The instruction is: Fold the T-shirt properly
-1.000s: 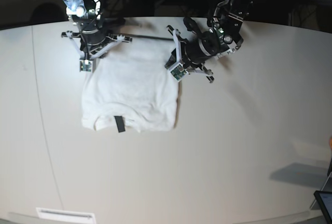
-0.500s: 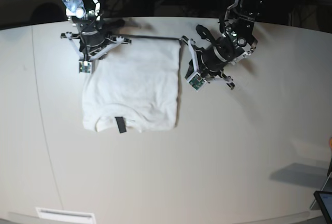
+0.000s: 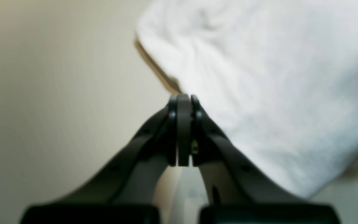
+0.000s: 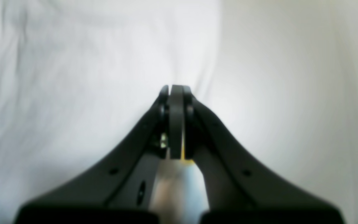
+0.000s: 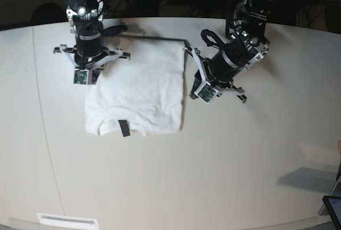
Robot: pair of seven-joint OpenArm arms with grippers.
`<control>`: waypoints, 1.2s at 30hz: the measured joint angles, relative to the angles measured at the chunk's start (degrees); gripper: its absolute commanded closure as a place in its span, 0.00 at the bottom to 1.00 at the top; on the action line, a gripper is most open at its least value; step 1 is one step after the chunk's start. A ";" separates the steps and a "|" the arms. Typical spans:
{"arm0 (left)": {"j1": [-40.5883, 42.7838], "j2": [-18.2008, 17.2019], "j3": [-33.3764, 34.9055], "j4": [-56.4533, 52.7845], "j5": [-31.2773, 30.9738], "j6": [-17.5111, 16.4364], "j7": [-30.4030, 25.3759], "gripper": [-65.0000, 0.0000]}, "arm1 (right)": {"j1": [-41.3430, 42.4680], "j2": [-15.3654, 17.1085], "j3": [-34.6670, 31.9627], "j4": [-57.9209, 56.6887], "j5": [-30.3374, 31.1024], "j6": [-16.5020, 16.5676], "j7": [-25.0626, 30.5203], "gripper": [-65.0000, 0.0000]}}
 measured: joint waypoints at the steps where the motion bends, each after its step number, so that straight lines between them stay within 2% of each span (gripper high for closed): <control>1: 0.02 0.11 -1.42 0.66 0.02 0.11 -0.26 1.00 | -0.94 0.02 0.20 -0.02 -3.96 -0.04 4.26 1.00; 3: 0.15 0.15 -3.91 0.50 0.70 0.13 -3.04 1.00 | -3.89 0.17 0.37 -0.13 -12.92 -0.26 13.97 1.00; 6: 4.74 0.37 -8.39 0.61 -0.11 0.13 -16.44 1.00 | -7.91 -0.22 1.77 -0.79 -23.71 0.92 24.83 1.00; 11: 15.06 2.84 -9.62 -0.52 1.31 0.11 -41.35 1.00 | -11.76 -4.28 9.51 -3.08 -23.26 0.55 33.70 1.00; 13: 18.71 2.82 -9.53 -0.46 4.61 -0.37 -49.24 1.00 | -15.10 -5.29 12.85 -3.10 -22.67 0.72 38.40 1.00; 16: 24.74 2.64 -9.92 -0.72 12.59 0.55 -54.49 1.00 | -21.20 -6.27 17.86 -3.28 -22.73 0.59 47.08 1.00; 18: 27.76 2.84 -9.66 -0.79 15.45 1.20 -58.82 1.00 | -23.71 -7.13 20.48 -4.07 -23.15 0.63 53.02 1.00; 21: 31.58 2.82 -9.62 -0.72 15.69 4.50 -63.45 1.00 | -27.80 -7.91 23.63 -6.91 -23.06 0.68 57.59 1.00; 23: 35.15 2.34 -9.70 -0.72 15.56 6.51 -66.12 1.00 | -31.36 -8.87 25.62 -8.94 -22.84 0.66 58.73 1.00; 28: 40.26 2.49 -8.81 -2.91 16.15 6.56 -71.08 1.00 | -35.69 -13.46 30.34 -14.36 -23.37 0.70 65.81 1.00; 36: 41.70 2.54 -8.83 -19.10 16.15 6.78 -78.66 1.00 | -36.74 -16.37 35.65 -25.33 -23.52 0.66 65.96 0.99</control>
